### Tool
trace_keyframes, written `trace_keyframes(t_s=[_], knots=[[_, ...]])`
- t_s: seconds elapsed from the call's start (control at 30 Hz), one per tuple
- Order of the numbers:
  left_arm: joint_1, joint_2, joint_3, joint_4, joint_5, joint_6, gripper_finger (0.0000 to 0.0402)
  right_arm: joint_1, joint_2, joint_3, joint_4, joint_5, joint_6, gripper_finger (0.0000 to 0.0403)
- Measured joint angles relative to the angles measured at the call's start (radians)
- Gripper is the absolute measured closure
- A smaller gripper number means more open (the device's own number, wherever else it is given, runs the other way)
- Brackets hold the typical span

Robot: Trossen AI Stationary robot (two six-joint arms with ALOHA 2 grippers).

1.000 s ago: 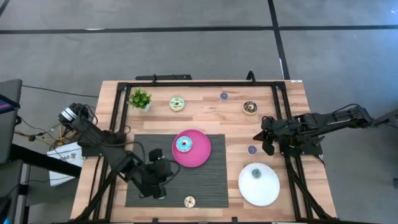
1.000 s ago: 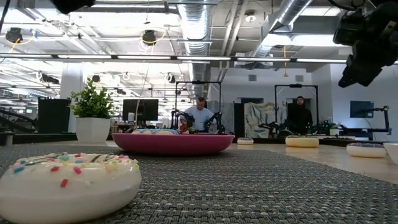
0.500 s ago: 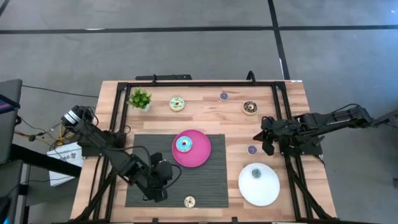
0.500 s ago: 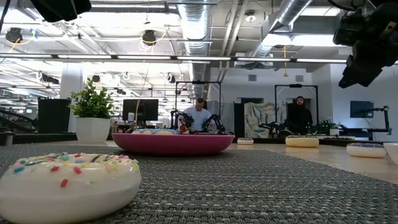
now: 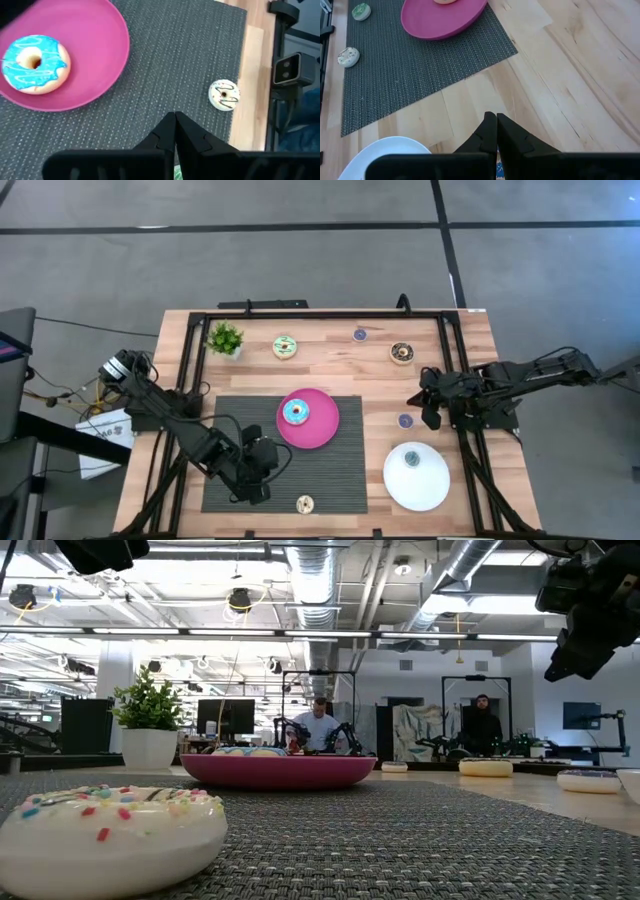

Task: Pick & Place donuts
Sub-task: Put the large light green donut on the pink plate

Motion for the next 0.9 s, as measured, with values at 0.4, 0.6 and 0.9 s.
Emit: trace_keyframes(t_s=[0.4, 0.6, 0.9], knots=[[0.013, 0.0, 0.0, 0.024, -0.157, -0.014, 0.0401, 0.0, 0.0, 0.001, 0.003, 0.001, 0.0, 0.0402], [0.147, 0.0, 0.0, 0.019, -0.162, -0.076, 0.0402, 0.0, 0.0, 0.001, 0.008, 0.003, 0.0, 0.0402], [0.492, 0.0, 0.0, 0.019, 0.121, 0.093, 0.0402, 0.0, 0.0, 0.001, 0.007, 0.014, 0.0, 0.0402]])
